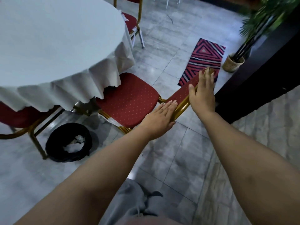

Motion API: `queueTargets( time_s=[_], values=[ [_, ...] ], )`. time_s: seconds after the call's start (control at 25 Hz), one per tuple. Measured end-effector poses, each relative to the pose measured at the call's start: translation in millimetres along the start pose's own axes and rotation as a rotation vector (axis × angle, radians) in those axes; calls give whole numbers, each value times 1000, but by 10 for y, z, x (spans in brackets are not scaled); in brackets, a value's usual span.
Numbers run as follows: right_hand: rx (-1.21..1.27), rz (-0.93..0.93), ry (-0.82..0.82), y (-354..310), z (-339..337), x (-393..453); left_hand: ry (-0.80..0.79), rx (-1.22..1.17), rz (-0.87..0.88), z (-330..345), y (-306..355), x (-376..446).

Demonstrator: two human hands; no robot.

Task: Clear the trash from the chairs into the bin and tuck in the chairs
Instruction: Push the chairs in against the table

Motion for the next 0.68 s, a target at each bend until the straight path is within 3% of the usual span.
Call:
queueTargets(
  time_s=[0.32,0.68],
  values=[
    [20,-65,-42,-639,333,495,34,157,-88,-340,-702,21],
    [38,-103,-14,-1001,545,877,59,174,-128,-504,-1128,174]
  ],
)
Point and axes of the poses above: each hand's wrist, its own x-axis towards the middle knuckle, its own z-axis out of the palm, y = z × x, the point moved 1 cm from there along x, towards the middle knuckle, and after that the axes turned 8 degrees about -x, right-handed, at the moved point
